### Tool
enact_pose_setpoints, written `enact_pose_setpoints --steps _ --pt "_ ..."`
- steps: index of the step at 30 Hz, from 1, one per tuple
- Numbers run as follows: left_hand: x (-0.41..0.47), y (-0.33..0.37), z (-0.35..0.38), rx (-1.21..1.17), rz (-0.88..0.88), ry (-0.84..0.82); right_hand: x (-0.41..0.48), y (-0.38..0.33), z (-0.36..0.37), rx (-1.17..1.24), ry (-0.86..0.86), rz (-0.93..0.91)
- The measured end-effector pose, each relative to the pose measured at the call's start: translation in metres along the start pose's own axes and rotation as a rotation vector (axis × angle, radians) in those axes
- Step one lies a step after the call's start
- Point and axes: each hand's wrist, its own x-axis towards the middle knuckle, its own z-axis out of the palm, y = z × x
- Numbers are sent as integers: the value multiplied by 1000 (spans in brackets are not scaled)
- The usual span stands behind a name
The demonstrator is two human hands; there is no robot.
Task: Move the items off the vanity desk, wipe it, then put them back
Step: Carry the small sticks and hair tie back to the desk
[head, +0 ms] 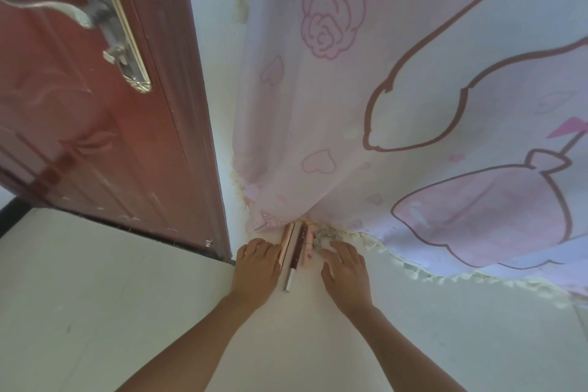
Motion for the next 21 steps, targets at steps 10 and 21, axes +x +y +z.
enact_pose_setpoints --steps 10,21 --pt "-4 -9 -15 -20 105 8 1 -1 -7 -59 84 -108" --pt "-50 -32 -85 182 -189 10 33 -45 -24 17 91 -343"
